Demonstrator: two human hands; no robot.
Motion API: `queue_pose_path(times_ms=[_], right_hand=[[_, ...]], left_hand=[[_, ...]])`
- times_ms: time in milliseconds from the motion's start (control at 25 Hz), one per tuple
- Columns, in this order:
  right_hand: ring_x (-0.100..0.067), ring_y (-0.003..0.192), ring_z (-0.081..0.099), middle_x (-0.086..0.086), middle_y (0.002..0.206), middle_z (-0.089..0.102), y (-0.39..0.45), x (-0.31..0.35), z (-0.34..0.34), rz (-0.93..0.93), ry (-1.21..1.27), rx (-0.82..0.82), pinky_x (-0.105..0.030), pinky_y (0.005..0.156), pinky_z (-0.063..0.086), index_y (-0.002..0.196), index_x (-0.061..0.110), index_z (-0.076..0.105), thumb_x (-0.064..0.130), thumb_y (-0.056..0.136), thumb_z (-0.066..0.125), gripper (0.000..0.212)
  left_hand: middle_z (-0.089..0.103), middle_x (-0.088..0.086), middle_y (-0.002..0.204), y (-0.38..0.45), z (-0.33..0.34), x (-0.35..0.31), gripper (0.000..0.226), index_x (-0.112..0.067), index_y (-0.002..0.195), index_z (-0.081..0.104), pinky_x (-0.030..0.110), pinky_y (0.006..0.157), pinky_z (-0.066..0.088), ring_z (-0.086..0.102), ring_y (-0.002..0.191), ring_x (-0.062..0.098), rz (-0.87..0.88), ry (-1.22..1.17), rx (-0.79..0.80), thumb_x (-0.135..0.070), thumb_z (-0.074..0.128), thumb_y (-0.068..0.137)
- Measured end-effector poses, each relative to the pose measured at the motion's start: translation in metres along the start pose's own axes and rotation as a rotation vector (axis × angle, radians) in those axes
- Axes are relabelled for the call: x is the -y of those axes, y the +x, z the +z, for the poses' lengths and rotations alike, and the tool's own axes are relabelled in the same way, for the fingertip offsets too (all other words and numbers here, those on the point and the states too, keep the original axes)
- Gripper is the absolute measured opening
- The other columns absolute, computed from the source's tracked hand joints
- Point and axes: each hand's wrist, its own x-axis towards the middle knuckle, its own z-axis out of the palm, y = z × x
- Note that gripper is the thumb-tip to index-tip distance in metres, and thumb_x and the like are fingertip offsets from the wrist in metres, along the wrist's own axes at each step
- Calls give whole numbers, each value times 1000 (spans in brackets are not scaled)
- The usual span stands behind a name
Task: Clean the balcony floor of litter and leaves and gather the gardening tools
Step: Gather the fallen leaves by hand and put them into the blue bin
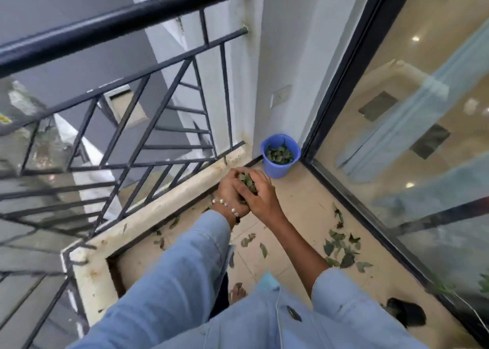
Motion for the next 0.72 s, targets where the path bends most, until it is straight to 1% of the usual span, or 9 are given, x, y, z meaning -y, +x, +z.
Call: queue_pose_path(times_ms=[80, 160, 280, 360, 440, 520, 560, 640, 720], right_hand=[[-13, 111, 51, 8, 116, 62, 39, -7, -16, 11, -24, -110, -37, 98, 41, 116, 28, 64, 64, 81, 48, 52], [-11, 105, 54, 8, 109, 65, 78, -25, -29, 47, -13, -248, -30, 94, 43, 110, 24, 68, 60, 80, 53, 49], [-13, 101, 58, 6, 103, 68, 138, -54, -45, 128, -10, -370, -26, 90, 45, 103, 21, 71, 50, 80, 62, 38], [-12, 96, 62, 3, 100, 70, 186, -72, -55, 232, -9, -433, -26, 87, 47, 99, 18, 72, 34, 82, 69, 24], [-11, 91, 63, 2, 96, 71, 228, -87, -60, 353, 8, -487, -23, 83, 48, 95, 17, 73, 22, 82, 71, 14], [-9, 85, 64, 4, 91, 72, 265, -93, -66, 435, 35, -563, -17, 76, 46, 90, 17, 73, 17, 81, 70, 9], [-8, 82, 64, 5, 88, 72, 280, -98, -68, 468, 67, -598, -13, 73, 45, 88, 17, 73, 16, 81, 70, 7], [-7, 80, 63, 7, 85, 71, 309, -112, -72, 575, 178, -667, -9, 73, 45, 85, 19, 72, 14, 82, 69, 7], [-8, 83, 65, 7, 86, 71, 330, -129, -76, 655, 274, -703, -17, 78, 49, 84, 23, 71, 15, 83, 68, 9]], left_hand=[[67, 13, 76, 26, 28, -21, 66, -7, 67, 67, 33, 97, 43, 64, 80, 27, -132, -66, 5, -49, 28, 98], [70, 17, 76, 57, 63, -40, 77, 0, 69, 71, 35, 82, 47, 68, 77, 28, -179, 4, 59, -53, 22, 98], [65, 22, 116, 115, 96, -63, 70, 5, 116, 59, 39, 90, 46, 59, 107, 32, -210, 55, 47, -52, 22, 98], [53, 19, 136, 165, 118, -83, 69, 1, 133, 50, 39, 104, 41, 51, 123, 31, -275, 86, 38, -52, 22, 98], [60, 16, 127, 209, 136, -99, 64, -3, 126, 56, 38, 104, 42, 56, 118, 28, -270, 107, -25, -52, 25, 99], [66, 12, 106, 249, 153, -110, 45, -8, 108, 63, 34, 87, 51, 63, 97, 24, -251, 199, -110, -41, 33, 101], [66, 12, 104, 267, 158, -113, 36, -9, 105, 63, 32, 80, 53, 63, 92, 23, -230, 249, -151, -34, 37, 101], [65, 12, 110, 307, 169, -117, 28, -9, 113, 61, 31, 76, 55, 64, 95, 24, -238, 301, -160, -23, 41, 100], [66, 14, 111, 337, 177, -118, 29, -6, 115, 61, 32, 75, 55, 64, 98, 26, -254, 386, -180, -22, 43, 99]])
